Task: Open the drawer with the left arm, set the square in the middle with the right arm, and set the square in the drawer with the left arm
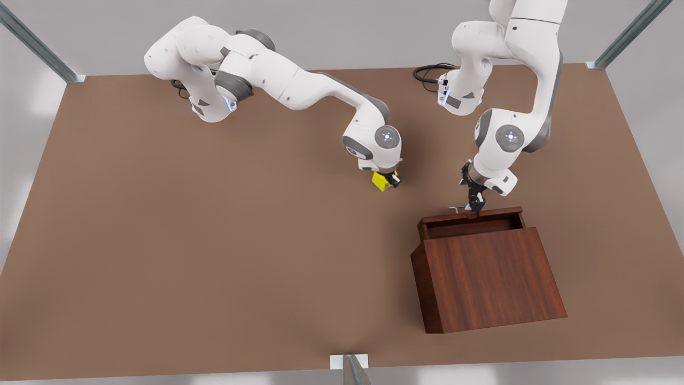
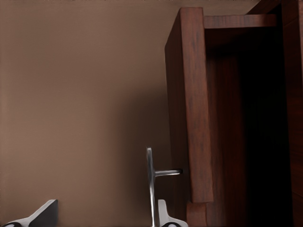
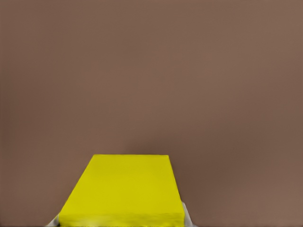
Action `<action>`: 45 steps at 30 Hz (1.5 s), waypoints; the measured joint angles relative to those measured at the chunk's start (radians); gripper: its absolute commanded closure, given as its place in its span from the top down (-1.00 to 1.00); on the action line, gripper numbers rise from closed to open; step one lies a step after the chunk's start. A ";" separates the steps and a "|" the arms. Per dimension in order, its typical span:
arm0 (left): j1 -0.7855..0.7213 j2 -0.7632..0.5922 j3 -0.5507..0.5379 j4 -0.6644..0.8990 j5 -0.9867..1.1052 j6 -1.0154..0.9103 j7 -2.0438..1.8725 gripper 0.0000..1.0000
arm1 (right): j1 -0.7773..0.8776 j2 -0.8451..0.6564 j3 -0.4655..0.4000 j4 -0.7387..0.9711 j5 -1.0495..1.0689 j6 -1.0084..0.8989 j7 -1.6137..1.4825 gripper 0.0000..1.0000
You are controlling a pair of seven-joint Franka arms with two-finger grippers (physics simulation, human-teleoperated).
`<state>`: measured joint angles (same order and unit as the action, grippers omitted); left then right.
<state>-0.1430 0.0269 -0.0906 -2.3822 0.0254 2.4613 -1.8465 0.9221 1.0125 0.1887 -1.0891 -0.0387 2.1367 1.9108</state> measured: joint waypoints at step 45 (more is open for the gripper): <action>0.011 -0.053 -0.107 0.003 0.009 -0.192 -0.141 1.00 | -0.922 -0.779 -0.107 -0.302 -0.001 -0.518 -1.784 1.00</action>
<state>-0.1317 -0.0261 -0.1971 -2.3792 0.0346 2.2689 -1.9880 0.0001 0.2332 0.0813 -1.3911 -0.0400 1.6183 0.1273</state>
